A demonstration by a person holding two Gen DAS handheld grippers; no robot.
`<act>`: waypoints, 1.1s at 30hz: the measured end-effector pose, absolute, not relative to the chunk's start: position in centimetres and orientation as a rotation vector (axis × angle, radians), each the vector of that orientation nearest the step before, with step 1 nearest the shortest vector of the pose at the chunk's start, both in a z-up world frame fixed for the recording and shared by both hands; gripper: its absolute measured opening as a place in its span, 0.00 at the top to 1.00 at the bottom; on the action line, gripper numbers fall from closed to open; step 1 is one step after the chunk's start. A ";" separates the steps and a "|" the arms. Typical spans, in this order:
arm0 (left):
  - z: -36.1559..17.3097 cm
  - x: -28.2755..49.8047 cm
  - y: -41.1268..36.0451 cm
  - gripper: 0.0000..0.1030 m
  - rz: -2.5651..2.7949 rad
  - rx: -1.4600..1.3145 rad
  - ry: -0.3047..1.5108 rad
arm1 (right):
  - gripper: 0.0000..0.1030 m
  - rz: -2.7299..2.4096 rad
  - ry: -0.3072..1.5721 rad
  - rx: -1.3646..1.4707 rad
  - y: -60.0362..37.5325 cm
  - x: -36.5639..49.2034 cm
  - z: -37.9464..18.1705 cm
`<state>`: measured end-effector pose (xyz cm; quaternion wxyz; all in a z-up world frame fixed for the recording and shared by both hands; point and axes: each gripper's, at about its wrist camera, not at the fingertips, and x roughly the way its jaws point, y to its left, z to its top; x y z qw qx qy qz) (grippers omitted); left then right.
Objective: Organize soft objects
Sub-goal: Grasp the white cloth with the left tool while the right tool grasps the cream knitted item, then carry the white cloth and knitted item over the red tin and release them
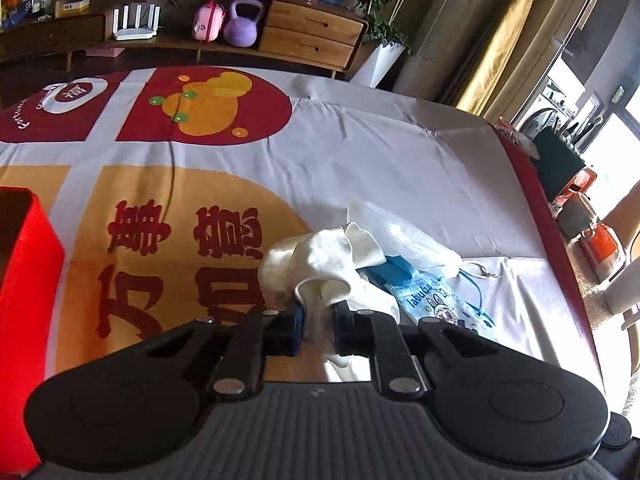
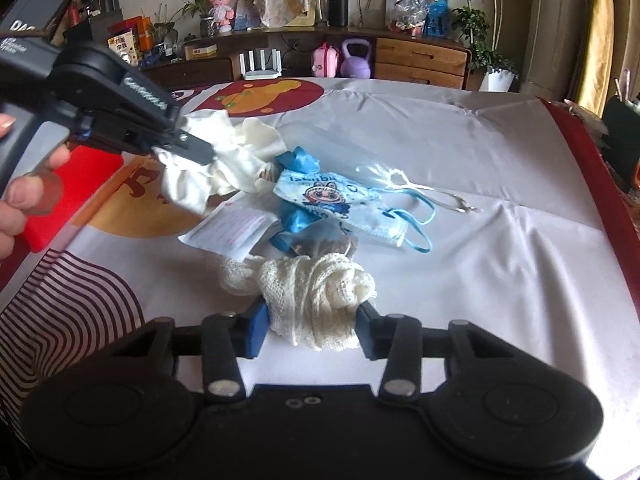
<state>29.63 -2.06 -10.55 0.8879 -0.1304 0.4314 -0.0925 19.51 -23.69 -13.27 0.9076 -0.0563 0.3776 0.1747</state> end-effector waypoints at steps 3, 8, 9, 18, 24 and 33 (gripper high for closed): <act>-9.8 28.8 -1.5 0.87 -0.185 -0.276 0.890 | 0.61 0.351 0.763 -0.104 -24.1 18.9 -12.6; -8.3 27.0 -0.5 0.87 -0.179 -0.286 0.871 | 0.62 0.335 0.738 -0.092 -24.8 17.6 -11.1; -8.0 26.6 -0.3 0.87 -0.176 -0.282 0.868 | 0.62 0.335 0.732 -0.088 -24.9 17.3 -10.7; -4.8 22.4 1.7 0.87 -0.134 -0.229 0.834 | 0.62 0.387 0.669 -0.086 -23.6 14.3 -6.7; -3.0 19.8 3.7 0.87 -0.108 -0.233 0.818 | 0.62 0.447 0.643 -0.104 -21.2 13.0 -4.5; -0.5 16.3 7.4 0.87 -0.053 -0.222 0.788 | 0.61 0.538 0.616 -0.187 -15.7 11.8 -1.9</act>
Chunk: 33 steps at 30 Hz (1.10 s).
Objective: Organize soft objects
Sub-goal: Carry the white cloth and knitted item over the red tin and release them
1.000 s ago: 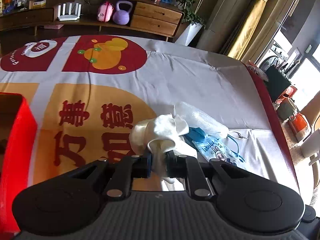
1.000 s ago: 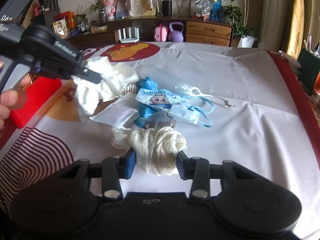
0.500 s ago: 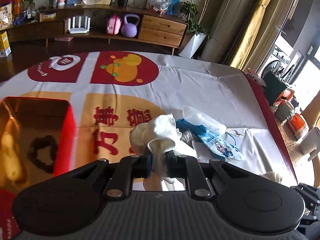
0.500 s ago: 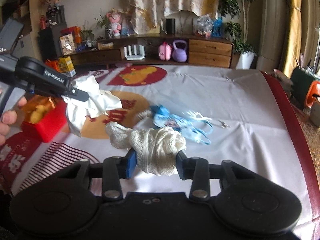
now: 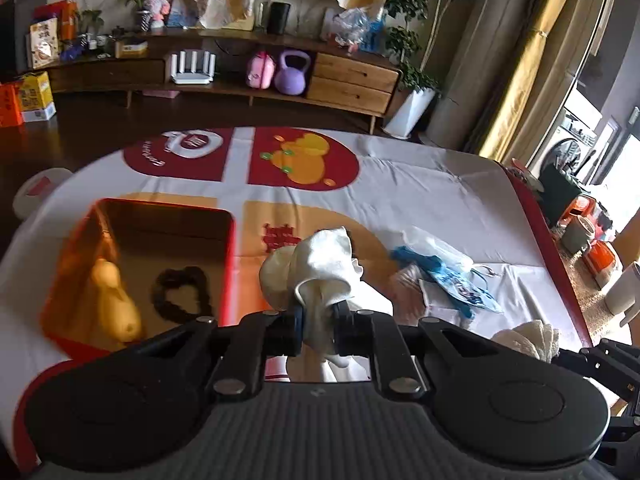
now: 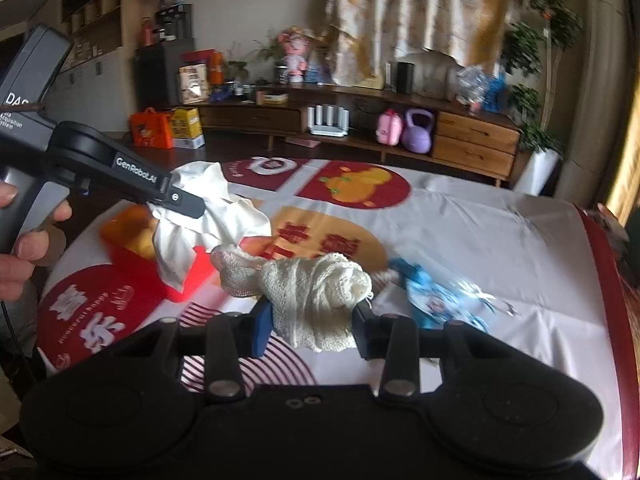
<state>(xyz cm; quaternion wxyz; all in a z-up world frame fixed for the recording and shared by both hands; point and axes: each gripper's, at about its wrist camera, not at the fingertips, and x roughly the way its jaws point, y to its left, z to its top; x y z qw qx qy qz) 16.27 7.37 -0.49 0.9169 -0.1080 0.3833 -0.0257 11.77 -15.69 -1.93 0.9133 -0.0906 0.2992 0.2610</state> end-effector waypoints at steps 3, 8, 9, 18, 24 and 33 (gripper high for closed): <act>0.2 15.4 8.6 0.87 -0.039 -0.216 0.777 | 0.61 0.572 0.606 -0.201 -13.8 11.4 -1.2; 1.4 14.1 10.9 0.87 -0.009 -0.204 0.758 | 0.61 0.617 0.597 -0.217 -11.1 11.3 -0.3; 1.5 13.9 11.3 0.87 -0.004 -0.203 0.755 | 0.61 0.624 0.598 -0.217 -10.6 11.3 -0.2; 2.4 12.7 15.1 0.87 0.047 -0.191 0.737 | 0.61 0.673 0.614 -0.232 -6.1 12.5 0.6; 2.3 12.8 17.3 0.87 0.082 -0.183 0.736 | 0.61 0.693 0.634 -0.252 -3.2 13.8 0.4; 1.2 14.1 21.0 0.87 0.144 -0.164 0.761 | 0.61 0.700 0.663 -0.303 1.1 16.3 -0.9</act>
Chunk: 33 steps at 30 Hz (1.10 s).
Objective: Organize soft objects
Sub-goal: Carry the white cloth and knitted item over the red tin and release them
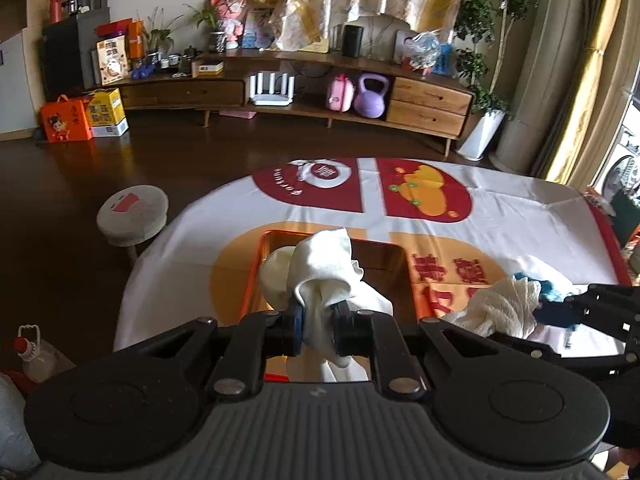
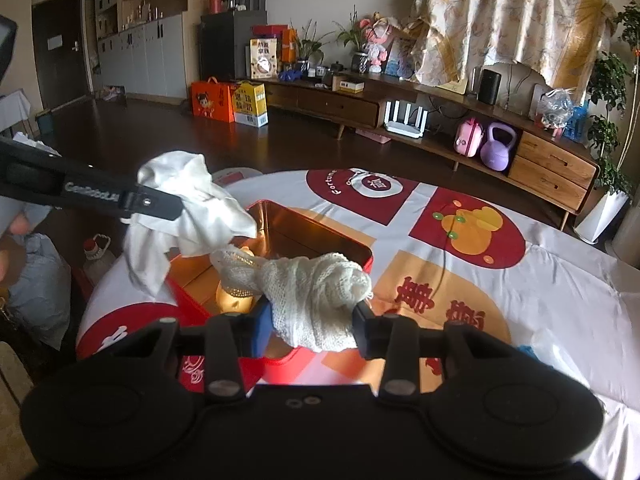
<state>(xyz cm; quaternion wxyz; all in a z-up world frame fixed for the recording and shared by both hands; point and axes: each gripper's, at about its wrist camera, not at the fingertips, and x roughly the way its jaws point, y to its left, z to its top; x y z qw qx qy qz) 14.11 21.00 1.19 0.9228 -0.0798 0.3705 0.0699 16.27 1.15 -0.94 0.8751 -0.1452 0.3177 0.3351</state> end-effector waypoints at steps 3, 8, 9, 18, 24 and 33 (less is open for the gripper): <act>0.4 15.0 22.2 0.87 0.160 -0.177 0.777 | 0.61 0.697 0.675 -0.329 2.4 17.5 -1.7; -1.6 16.8 23.1 0.87 0.175 -0.185 0.818 | 0.60 0.679 0.703 -0.362 4.6 19.9 -3.3; -2.1 17.1 23.2 0.87 0.173 -0.189 0.829 | 0.60 0.682 0.708 -0.366 5.1 20.4 -3.7; -6.0 19.3 23.5 0.87 0.194 -0.133 0.892 | 0.59 0.685 0.766 -0.434 8.7 23.6 -6.9; -7.4 20.5 24.3 0.87 0.202 -0.132 0.918 | 0.58 0.680 0.788 -0.482 10.4 24.6 -8.8; -9.0 22.9 24.7 0.87 0.201 -0.120 0.944 | 0.57 0.687 0.797 -0.537 11.7 25.9 -10.4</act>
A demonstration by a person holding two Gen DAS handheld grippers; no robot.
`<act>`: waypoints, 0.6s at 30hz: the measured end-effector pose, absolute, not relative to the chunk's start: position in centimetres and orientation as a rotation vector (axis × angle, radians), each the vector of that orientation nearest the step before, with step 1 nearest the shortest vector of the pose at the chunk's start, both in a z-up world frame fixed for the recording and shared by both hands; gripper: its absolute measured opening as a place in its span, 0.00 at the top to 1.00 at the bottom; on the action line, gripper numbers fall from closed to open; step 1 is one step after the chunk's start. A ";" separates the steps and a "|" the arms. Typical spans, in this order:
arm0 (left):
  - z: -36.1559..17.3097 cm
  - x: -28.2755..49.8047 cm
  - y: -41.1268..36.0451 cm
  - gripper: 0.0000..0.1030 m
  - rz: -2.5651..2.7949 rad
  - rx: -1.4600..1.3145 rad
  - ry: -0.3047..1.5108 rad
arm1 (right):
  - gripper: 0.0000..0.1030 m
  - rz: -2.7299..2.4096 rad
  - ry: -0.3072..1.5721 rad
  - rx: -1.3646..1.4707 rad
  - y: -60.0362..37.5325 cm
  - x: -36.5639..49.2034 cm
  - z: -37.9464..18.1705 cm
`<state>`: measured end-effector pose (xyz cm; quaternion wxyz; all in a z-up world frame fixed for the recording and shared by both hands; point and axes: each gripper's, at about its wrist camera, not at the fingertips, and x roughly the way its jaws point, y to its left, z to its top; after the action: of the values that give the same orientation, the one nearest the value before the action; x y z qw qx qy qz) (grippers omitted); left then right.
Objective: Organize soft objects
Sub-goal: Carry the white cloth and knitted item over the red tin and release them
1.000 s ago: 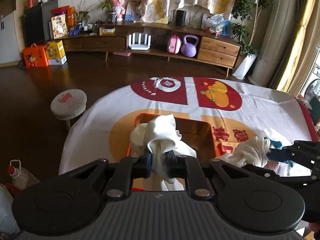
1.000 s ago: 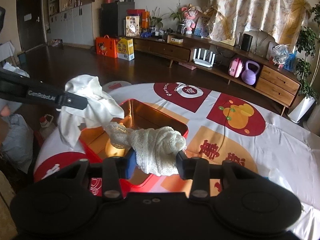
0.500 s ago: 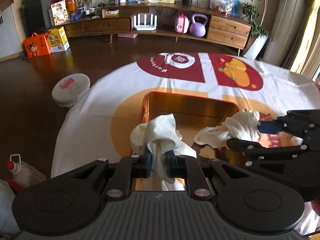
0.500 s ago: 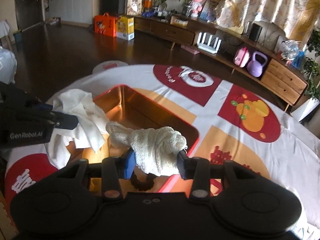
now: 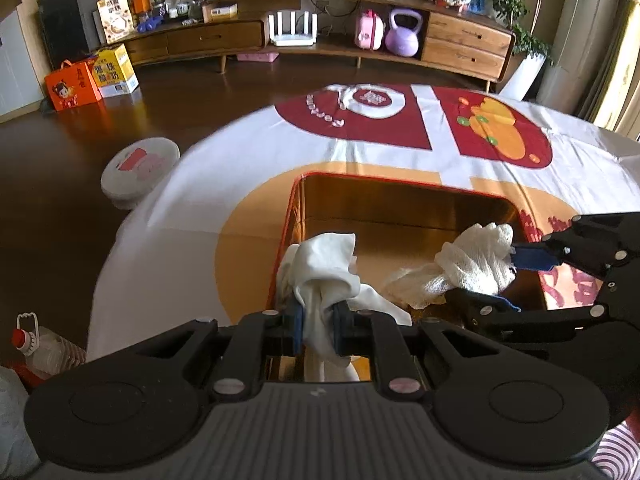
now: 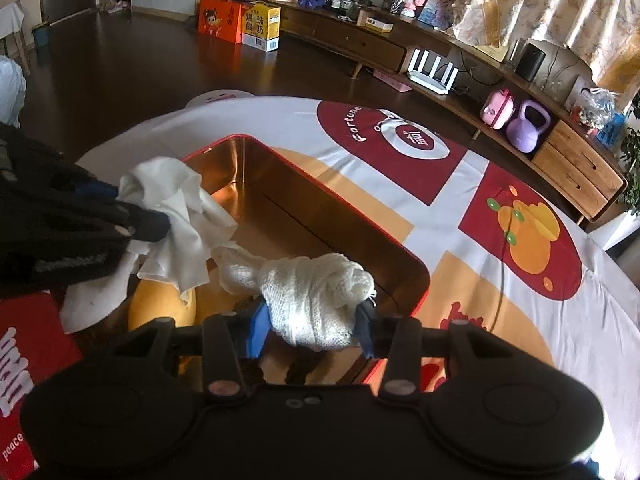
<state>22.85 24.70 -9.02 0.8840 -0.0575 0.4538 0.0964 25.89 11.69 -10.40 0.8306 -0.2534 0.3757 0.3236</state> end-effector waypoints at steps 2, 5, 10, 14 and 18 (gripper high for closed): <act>-9.5 23.0 24.6 0.87 0.199 -0.124 0.955 | 0.56 0.686 0.794 -0.543 11.8 25.9 -10.6; -9.9 22.9 24.4 0.87 0.190 -0.123 0.962 | 0.54 0.695 0.811 -0.542 11.8 26.2 -11.0; -9.9 22.8 24.7 0.87 0.191 -0.148 0.968 | 0.45 0.704 0.824 -0.530 11.6 26.2 -11.1; -9.8 22.4 25.2 0.87 0.196 -0.184 0.975 | 0.40 0.707 0.817 -0.516 11.1 25.9 -10.6; -9.5 21.9 25.1 0.85 0.205 -0.192 0.975 | 0.36 0.722 0.806 -0.502 10.6 25.2 -9.9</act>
<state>21.85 25.12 -9.49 0.8740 -0.0921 0.4669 0.0981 25.22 10.61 -9.85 0.8274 -0.2363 0.3795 0.3401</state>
